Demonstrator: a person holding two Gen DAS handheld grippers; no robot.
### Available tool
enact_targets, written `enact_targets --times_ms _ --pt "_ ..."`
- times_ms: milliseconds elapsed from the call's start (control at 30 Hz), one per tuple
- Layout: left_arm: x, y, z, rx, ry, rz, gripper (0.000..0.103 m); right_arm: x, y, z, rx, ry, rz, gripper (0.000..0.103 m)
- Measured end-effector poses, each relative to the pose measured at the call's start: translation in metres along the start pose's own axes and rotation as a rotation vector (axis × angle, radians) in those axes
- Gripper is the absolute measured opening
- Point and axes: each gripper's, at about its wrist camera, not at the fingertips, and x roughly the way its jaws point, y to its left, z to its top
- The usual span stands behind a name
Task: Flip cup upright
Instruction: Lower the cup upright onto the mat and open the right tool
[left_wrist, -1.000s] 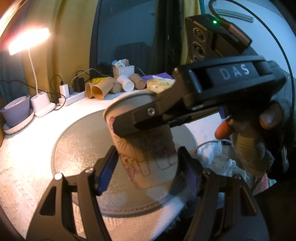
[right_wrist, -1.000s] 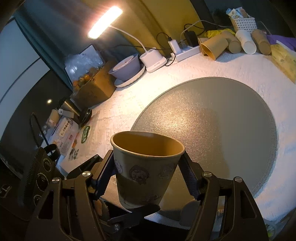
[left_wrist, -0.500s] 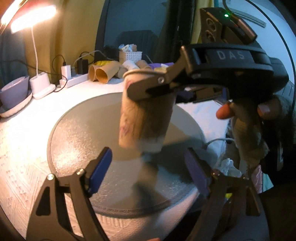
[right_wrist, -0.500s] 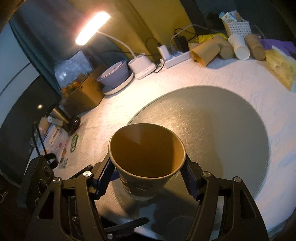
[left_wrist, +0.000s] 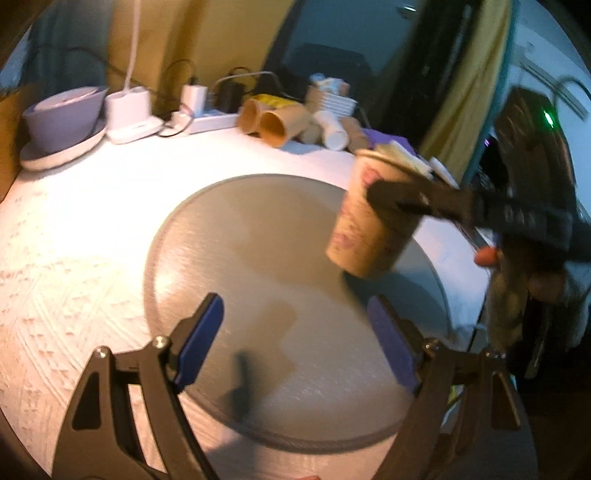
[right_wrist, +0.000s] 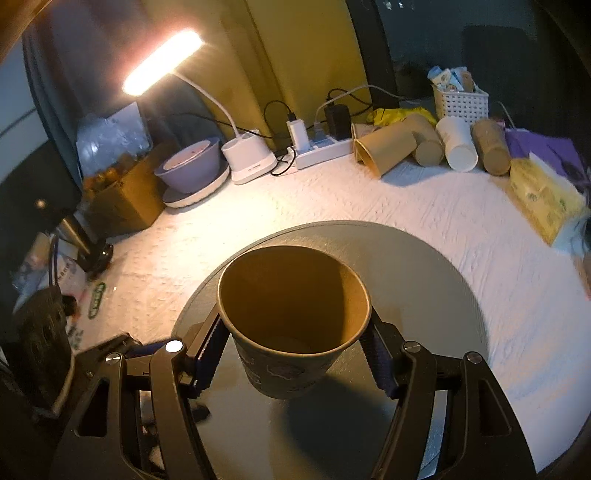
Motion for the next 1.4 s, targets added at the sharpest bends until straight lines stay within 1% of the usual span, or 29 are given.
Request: enact_targets --times_ms 133,233,433,567,833,1067,1400 --pt "0.004 0.015 0.008 -0.051 0.005 0.025 0.082 0.008 0.001 0.004 -0.033 -0.003 -0.033 0.071" --pt "0.009 0.023 0.014 -0.080 0.012 0.035 0.082 0.014 0.005 0.004 -0.079 -0.009 -0.079 0.071" --pt "0.020 0.030 0.018 -0.101 0.038 0.049 0.082 0.022 0.014 0.000 -0.172 -0.016 -0.159 0.071" --pt "0.020 0.031 0.017 -0.103 0.043 0.052 0.082 0.024 0.019 -0.005 -0.206 -0.026 -0.195 0.071" --pt "0.018 0.028 0.015 -0.096 0.049 0.053 0.082 0.021 0.018 -0.014 -0.199 -0.021 -0.215 0.071" --pt "0.011 0.021 0.013 -0.080 0.033 0.061 0.082 0.011 0.014 -0.020 -0.174 -0.040 -0.237 0.071" --pt "-0.002 0.004 0.006 -0.047 0.013 0.071 0.082 -0.005 0.016 -0.034 -0.159 -0.049 -0.230 0.071"
